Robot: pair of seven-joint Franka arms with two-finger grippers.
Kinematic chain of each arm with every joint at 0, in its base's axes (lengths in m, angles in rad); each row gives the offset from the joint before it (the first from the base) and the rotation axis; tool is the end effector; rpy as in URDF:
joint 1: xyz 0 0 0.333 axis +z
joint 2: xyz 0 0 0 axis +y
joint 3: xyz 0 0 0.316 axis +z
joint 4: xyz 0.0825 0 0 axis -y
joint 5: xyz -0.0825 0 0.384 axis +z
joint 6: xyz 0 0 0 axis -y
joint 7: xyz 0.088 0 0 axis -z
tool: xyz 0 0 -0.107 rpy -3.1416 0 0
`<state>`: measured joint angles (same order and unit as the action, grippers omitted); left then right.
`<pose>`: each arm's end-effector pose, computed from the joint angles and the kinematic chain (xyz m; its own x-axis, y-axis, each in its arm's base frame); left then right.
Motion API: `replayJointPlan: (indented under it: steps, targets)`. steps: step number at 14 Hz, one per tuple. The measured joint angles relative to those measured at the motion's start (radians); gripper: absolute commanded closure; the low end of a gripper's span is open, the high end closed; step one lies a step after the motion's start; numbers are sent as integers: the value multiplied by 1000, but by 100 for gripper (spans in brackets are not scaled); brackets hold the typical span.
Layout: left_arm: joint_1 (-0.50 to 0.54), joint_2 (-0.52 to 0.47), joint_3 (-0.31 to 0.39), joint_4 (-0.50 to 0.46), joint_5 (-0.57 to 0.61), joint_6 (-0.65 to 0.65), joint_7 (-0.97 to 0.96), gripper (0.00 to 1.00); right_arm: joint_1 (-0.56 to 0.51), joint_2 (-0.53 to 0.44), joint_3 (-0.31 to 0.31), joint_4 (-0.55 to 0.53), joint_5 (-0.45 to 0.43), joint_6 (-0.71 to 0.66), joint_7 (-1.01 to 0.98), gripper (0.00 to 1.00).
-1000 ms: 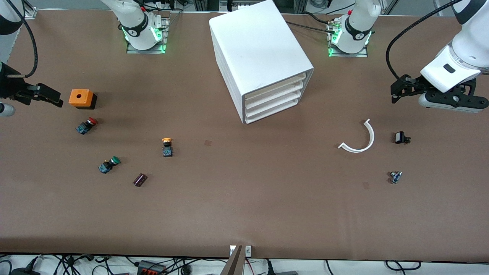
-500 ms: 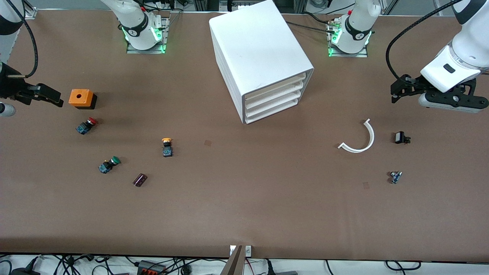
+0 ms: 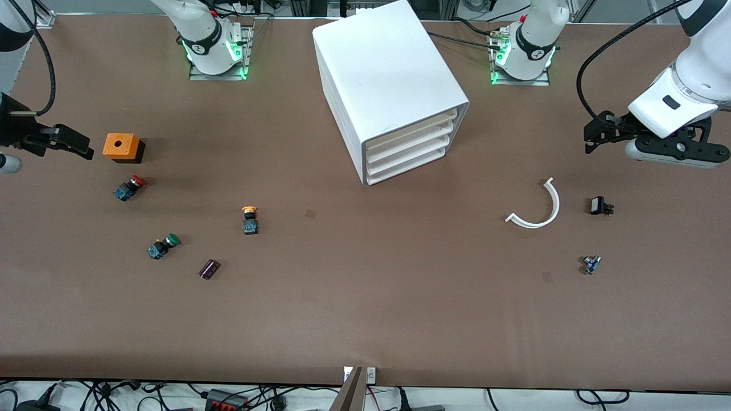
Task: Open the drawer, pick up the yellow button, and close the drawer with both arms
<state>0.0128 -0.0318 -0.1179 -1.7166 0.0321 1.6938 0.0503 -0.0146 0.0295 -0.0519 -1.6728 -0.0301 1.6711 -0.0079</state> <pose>0.5495 -0.0558 0.5835 0.9873 -0.1586 0.0069 -0.1583 -0.9867 -0.0360 0.5665 -0.0403 0.5682 0.9980 -0.0556 -0.0315 -0.0546 -0.9980 0.0311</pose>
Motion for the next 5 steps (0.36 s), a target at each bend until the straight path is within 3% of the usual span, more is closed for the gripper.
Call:
replayJointPlan:
  steps: [5]
  targets:
    - [0, 0, 0, 0, 0, -6, 0, 0, -2, -10, -1, 0, -5, -2, -1, 0]
